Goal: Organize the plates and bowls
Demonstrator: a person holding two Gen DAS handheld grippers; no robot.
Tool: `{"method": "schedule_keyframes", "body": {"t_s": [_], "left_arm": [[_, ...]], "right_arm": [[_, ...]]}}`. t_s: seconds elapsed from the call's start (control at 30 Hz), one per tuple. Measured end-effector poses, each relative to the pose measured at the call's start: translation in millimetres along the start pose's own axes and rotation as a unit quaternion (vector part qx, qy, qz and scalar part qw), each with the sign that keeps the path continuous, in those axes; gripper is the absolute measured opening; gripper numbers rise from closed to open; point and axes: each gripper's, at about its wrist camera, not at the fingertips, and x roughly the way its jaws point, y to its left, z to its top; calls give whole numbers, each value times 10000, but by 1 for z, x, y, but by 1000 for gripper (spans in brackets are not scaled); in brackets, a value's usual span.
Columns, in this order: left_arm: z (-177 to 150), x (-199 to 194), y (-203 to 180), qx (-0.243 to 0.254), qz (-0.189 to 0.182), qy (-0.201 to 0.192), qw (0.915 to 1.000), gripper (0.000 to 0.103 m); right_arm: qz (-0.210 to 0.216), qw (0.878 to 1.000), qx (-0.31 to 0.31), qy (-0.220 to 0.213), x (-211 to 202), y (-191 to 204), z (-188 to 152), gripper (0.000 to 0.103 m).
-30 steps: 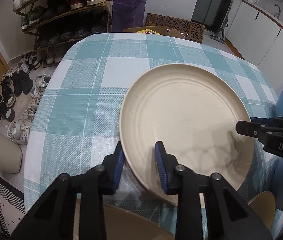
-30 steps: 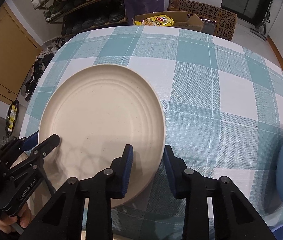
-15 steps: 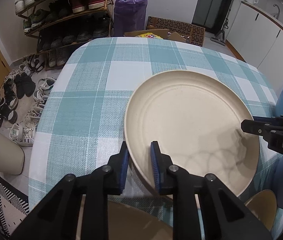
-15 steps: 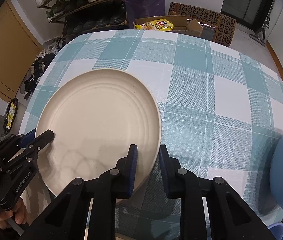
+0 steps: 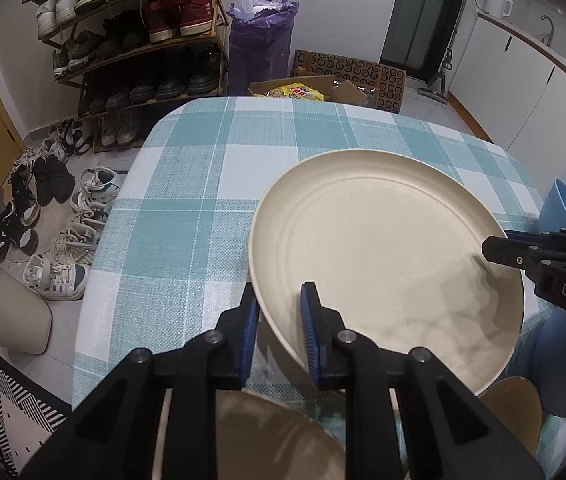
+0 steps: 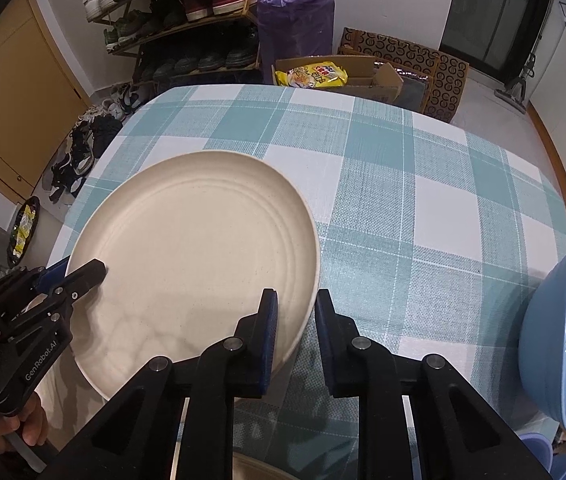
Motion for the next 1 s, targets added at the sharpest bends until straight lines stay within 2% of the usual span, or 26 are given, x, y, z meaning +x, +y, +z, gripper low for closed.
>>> {"method": "schedule_keyframes", "body": {"t_s": [0.6,1.0], "left_arm": [[-5,-57,-15,142,33,-460,9988,19],[-18,-91,-21,200,13,-675,9975,19]], "right_arm": [[20,9990,-24,-446,-55,0,-19,19],[58,9976,-105,-687,-92,4,-47,19]]}}
